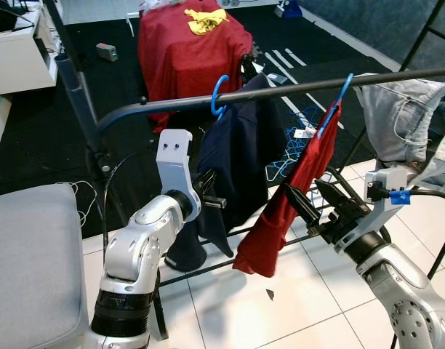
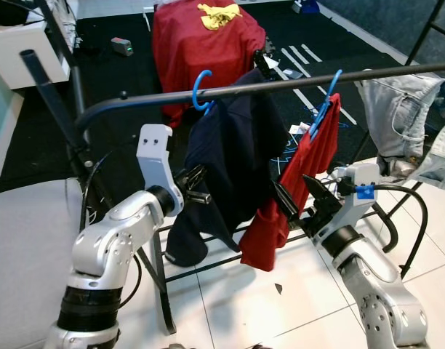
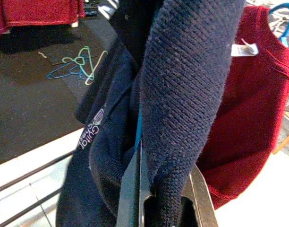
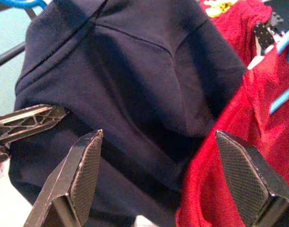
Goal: Hang hanger
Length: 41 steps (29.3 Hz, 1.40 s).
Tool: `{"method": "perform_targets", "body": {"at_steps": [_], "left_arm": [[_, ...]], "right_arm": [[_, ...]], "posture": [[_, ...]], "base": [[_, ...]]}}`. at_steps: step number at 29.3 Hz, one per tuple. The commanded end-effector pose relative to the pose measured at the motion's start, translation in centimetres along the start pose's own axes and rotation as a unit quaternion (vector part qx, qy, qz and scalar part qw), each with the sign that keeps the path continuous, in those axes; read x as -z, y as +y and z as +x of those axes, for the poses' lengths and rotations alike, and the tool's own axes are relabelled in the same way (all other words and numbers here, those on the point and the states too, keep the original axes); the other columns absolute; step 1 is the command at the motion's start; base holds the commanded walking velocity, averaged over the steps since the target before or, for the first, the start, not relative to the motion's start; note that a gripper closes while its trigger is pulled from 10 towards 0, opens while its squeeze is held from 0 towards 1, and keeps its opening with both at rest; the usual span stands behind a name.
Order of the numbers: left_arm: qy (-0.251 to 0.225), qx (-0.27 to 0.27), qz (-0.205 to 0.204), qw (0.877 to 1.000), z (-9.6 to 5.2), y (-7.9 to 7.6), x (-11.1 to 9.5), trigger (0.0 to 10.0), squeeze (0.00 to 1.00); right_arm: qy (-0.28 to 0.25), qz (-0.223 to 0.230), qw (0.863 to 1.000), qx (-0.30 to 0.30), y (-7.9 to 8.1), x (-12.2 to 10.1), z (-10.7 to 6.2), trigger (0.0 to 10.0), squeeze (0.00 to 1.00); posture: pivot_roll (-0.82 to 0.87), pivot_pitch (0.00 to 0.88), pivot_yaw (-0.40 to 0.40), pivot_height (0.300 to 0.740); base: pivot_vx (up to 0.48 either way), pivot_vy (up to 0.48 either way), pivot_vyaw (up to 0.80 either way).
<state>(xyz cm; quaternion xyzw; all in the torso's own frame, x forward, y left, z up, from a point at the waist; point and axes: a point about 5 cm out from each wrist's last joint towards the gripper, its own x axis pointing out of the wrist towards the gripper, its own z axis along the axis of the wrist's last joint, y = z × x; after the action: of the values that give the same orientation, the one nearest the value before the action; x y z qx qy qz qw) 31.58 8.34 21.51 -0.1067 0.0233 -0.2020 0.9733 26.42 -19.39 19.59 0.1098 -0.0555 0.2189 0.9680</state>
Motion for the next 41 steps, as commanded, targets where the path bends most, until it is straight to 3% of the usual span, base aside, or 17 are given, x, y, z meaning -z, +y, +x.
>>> {"method": "perform_targets", "body": {"at_steps": [1,5,6,11,18,20,21,24,33,34,35,36,37,38,40,41], "left_arm": [[0.004,-0.022,0.000,1.000,-0.2,0.4,-0.1,10.0,0.00],[0.024,-0.044,-0.005,0.999,-0.2,0.8,0.4,10.0,0.00],[0.057,-0.068,-0.020,0.996,-0.2,1.3,1.7,10.0,0.00],[0.081,-0.080,-0.036,0.993,-0.2,1.2,2.8,10.0,0.00],[0.087,-0.095,-0.040,0.991,0.0,1.2,3.3,10.0,0.00],[0.081,-0.099,-0.019,0.992,0.1,1.5,3.3,10.0,0.00],[0.080,-0.103,-0.006,0.991,0.0,1.8,3.3,10.0,1.00],[0.081,-0.105,0.003,0.991,-0.1,2.1,3.4,10.0,1.00],[0.075,-0.040,0.004,0.996,-1.0,2.5,3.2,10.0,1.00],[0.057,0.016,-0.001,0.998,-1.4,2.3,2.3,10.0,1.00],[0.057,0.016,-0.001,0.998,-1.4,2.3,2.3,10.0,1.00],[0.035,0.076,0.003,0.996,-2.2,2.2,1.2,10.0,1.00],[0.035,0.076,0.003,0.996,-2.2,2.2,1.2,10.0,1.00],[0.018,0.124,0.004,0.992,-3.1,2.4,0.2,10.0,1.00],[0.018,0.124,0.004,0.992,-3.1,2.4,0.2,10.0,1.00],[-0.003,0.157,-0.005,0.988,-3.9,2.8,-0.9,10.0,1.00]], "right_arm": [[0.015,0.000,1.000,0.000,-0.1,0.5,-0.1,10.0,0.00],[0.016,-0.001,1.000,0.000,-0.1,0.5,-0.1,10.0,0.00],[0.017,-0.003,1.000,0.001,-0.2,0.4,-0.1,10.0,0.00],[0.017,-0.004,1.000,0.002,-0.2,0.4,0.0,10.0,0.00],[0.018,-0.003,1.000,0.002,-0.1,0.5,0.0,10.0,0.00],[0.019,-0.003,1.000,0.003,-0.1,0.6,0.0,10.0,0.00],[0.021,-0.004,1.000,0.005,-0.1,0.7,-0.1,10.0,0.00],[0.023,-0.005,1.000,0.007,-0.2,0.7,-0.1,10.0,0.00],[0.028,-0.009,0.999,0.021,-0.6,0.8,-0.1,10.0,0.00],[0.029,-0.011,0.999,0.026,-0.8,0.8,-0.2,10.0,0.00],[0.029,-0.011,0.999,0.026,-0.8,0.8,-0.2,10.0,0.00],[0.029,-0.013,0.999,0.032,-1.1,0.7,-0.2,10.0,0.00],[0.029,-0.013,0.999,0.032,-1.1,0.7,-0.2,10.0,0.00],[0.029,-0.015,0.999,0.036,-1.3,0.6,-0.2,10.0,0.00],[0.029,-0.015,0.999,0.036,-1.3,0.6,-0.2,10.0,0.00],[0.028,-0.016,0.999,0.039,-1.5,0.5,-0.2,10.0,0.00]], "posture": [[0.01,0.190,-0.006,0.740],[0.01,0.190,-0.006,0.740],[0.00,0.188,-0.009,0.740],[0.00,0.192,-0.007,0.740],[0.00,0.194,-0.006,0.740],[0.00,0.194,-0.006,0.740],[0.00,0.196,-0.005,0.740],[0.00,0.196,-0.005,0.740],[0.00,0.198,-0.008,0.740],[0.01,0.198,-0.009,0.740],[0.01,0.198,-0.009,0.740],[0.01,0.199,-0.011,0.740],[0.01,0.199,-0.011,0.740],[0.01,0.199,-0.013,0.740],[0.01,0.199,-0.013,0.740],[0.01,0.199,-0.013,0.740]], "base": [[0.000,0.000,0.00],[0.000,0.000,0.00],[0.000,0.000,0.00],[0.000,0.000,0.00],[0.000,0.000,0.00],[0.000,0.000,0.00],[0.000,0.000,0.00],[0.000,0.000,0.00],[0.000,0.000,0.00],[0.000,0.000,0.00],[0.000,0.000,0.00],[0.000,0.000,0.00],[0.000,0.000,0.00],[0.000,0.000,0.00],[0.000,0.000,0.00],[0.000,0.000,0.00]]}}
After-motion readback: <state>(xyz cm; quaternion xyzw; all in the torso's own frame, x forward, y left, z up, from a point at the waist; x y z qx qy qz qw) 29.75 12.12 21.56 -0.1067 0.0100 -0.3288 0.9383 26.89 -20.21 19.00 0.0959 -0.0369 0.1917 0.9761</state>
